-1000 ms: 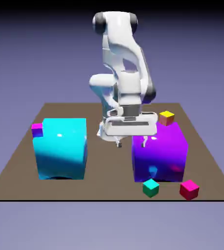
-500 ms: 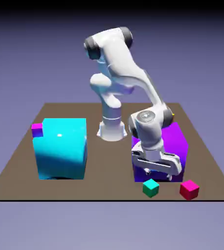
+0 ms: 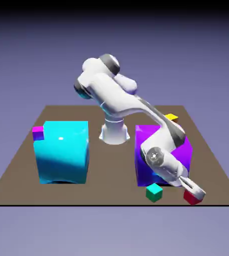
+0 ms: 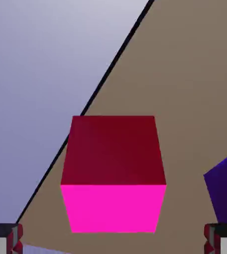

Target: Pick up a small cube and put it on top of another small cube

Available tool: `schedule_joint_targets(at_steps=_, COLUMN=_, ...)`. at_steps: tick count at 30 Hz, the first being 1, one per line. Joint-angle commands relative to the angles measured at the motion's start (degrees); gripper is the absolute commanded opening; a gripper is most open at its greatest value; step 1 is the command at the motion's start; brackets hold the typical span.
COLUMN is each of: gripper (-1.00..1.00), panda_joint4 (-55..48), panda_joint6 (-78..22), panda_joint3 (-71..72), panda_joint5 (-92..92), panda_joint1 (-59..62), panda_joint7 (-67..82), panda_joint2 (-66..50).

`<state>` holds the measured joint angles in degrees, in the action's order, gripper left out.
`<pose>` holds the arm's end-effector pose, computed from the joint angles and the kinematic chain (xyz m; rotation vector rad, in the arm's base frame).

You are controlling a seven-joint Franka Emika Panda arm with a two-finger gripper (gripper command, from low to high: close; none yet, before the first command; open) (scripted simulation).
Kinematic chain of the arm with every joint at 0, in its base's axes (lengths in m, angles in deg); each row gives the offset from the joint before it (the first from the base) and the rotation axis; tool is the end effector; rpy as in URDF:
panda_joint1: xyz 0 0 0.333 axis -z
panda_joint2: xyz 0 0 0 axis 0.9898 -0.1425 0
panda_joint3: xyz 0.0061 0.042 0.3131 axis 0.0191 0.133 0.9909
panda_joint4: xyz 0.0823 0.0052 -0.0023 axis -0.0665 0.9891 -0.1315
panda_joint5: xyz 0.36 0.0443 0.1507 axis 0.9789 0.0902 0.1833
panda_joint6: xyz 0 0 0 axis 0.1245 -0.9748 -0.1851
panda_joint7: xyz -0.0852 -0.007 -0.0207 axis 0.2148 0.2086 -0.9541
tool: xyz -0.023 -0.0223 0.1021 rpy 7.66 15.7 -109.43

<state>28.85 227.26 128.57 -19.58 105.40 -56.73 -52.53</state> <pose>0.5579 0.2671 0.1196 -1.6916 2.2621 1.1108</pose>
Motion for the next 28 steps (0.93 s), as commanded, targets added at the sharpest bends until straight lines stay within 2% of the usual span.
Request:
schedule_joint_targets(at_steps=1, gripper=0.0, panda_joint4=-0.4, panda_joint6=1.8, panda_joint3=-1.1, panda_joint5=-0.5, panda_joint1=-1.7, panda_joint7=0.1, panda_joint2=-1.7)
schedule_joint_targets(at_steps=2, gripper=-1.0, panda_joint4=-0.4, panda_joint6=1.8, panda_joint3=-1.1, panda_joint5=-0.5, panda_joint1=-1.7, panda_joint7=0.1, panda_joint2=-1.7)
schedule_joint_targets(at_steps=7, gripper=-1.0, panda_joint4=0.9, panda_joint6=-4.3, panda_joint3=2.5, panda_joint5=1.1, panda_joint1=3.9, panda_joint7=-0.1, panda_joint2=4.1)
schedule_joint_targets(at_steps=19, gripper=-1.0, panda_joint4=3.2, panda_joint6=-27.4, panda_joint3=-19.2, panda_joint5=21.4, panda_joint1=0.0, panda_joint7=29.8, panda_joint2=26.6)
schedule_joint_targets(at_steps=21, gripper=-1.0, panda_joint4=3.3, panda_joint6=-27.8, panda_joint3=-19.5, panda_joint5=21.7, panda_joint1=-0.1, panda_joint7=30.2, panda_joint2=26.9)
schedule_joint_targets(at_steps=25, gripper=-1.0, panda_joint4=7.0, panda_joint6=-19.3, panda_joint3=-19.7, panda_joint5=22.0, panda_joint1=-2.7, panda_joint7=31.3, panda_joint2=22.5)
schedule_joint_targets(at_steps=26, gripper=1.0, panda_joint4=7.0, panda_joint6=-19.2, panda_joint3=-19.7, panda_joint5=22.0, panda_joint1=-2.7, panda_joint7=31.3, panda_joint2=22.5)
schedule_joint_targets(at_steps=28, gripper=1.0, panda_joint4=5.9, panda_joint6=-21.7, panda_joint3=-19.7, panda_joint5=21.9, panda_joint1=-2.0, panda_joint7=31.0, panda_joint2=23.8)
